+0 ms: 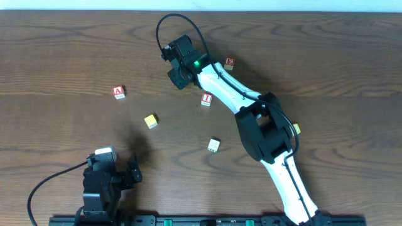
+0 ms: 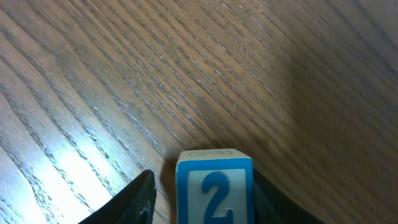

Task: Spell out Ai2
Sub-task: 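Lift blue 2 block and carry it right of the I block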

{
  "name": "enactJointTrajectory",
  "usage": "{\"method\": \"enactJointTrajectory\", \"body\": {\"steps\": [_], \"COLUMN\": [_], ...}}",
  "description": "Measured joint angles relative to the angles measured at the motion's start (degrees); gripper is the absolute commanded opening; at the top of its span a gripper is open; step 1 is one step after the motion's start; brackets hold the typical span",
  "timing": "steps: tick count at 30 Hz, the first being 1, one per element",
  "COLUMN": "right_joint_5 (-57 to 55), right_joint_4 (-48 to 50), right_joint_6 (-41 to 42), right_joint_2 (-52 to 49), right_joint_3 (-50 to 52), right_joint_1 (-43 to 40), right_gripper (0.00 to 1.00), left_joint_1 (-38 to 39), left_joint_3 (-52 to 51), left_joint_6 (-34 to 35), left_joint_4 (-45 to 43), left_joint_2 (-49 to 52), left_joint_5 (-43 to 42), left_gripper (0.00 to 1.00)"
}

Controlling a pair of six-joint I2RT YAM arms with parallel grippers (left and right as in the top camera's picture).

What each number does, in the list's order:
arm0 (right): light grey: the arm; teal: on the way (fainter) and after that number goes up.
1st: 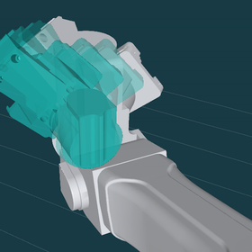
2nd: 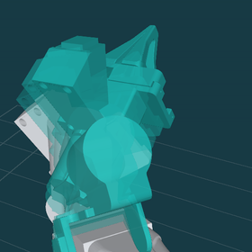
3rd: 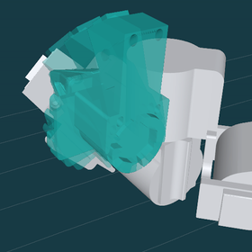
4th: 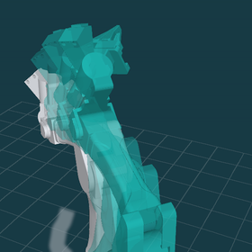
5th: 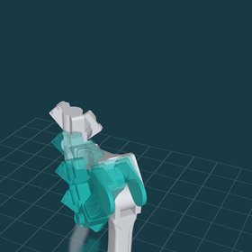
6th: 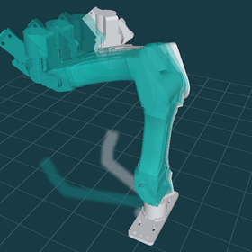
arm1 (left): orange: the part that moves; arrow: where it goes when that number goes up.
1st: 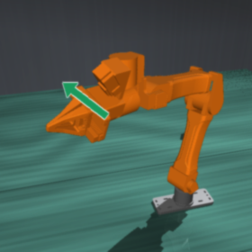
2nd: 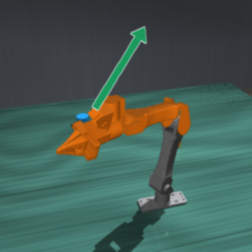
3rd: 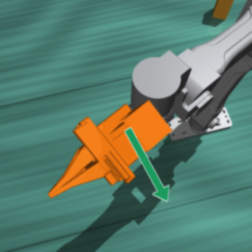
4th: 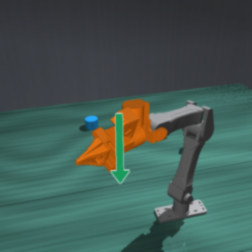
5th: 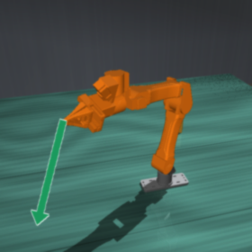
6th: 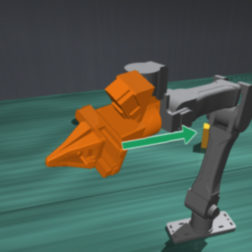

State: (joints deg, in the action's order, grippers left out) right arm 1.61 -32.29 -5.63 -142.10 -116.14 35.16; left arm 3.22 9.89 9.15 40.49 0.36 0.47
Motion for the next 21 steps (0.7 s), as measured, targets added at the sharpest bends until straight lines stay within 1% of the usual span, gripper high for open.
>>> {"method": "enactJointTrajectory", "body": {"steps": [3,10,16,21], "right_joint_5": [0.0,0.0,0.0,0.0], "right_joint_4": [0.0,0.0,0.0,-0.1], "right_joint_6": [0.2,0.4,0.8,2.3], "right_joint_2": [0.0,0.0,0.0,0.0], "right_joint_3": [0.0,0.0,0.0,0.0], "right_joint_1": [0.0,0.0,0.0,0.0], "right_gripper": [0.35,0.28,0.25,0.20], "left_joint_1": [0.0,0.0,0.0,0.0], "left_joint_3": [0.0,0.0,0.0,0.0], "left_joint_6": [0.0,0.0,0.0,0.0], "left_joint_4": [0.0,0.0,0.0,0.0], "left_joint_2": [0.0,0.0,0.0,0.0], "left_joint_5": [0.0,0.0,0.0,0.0], "left_gripper": [0.95,0.95,0.95,0.95]}}
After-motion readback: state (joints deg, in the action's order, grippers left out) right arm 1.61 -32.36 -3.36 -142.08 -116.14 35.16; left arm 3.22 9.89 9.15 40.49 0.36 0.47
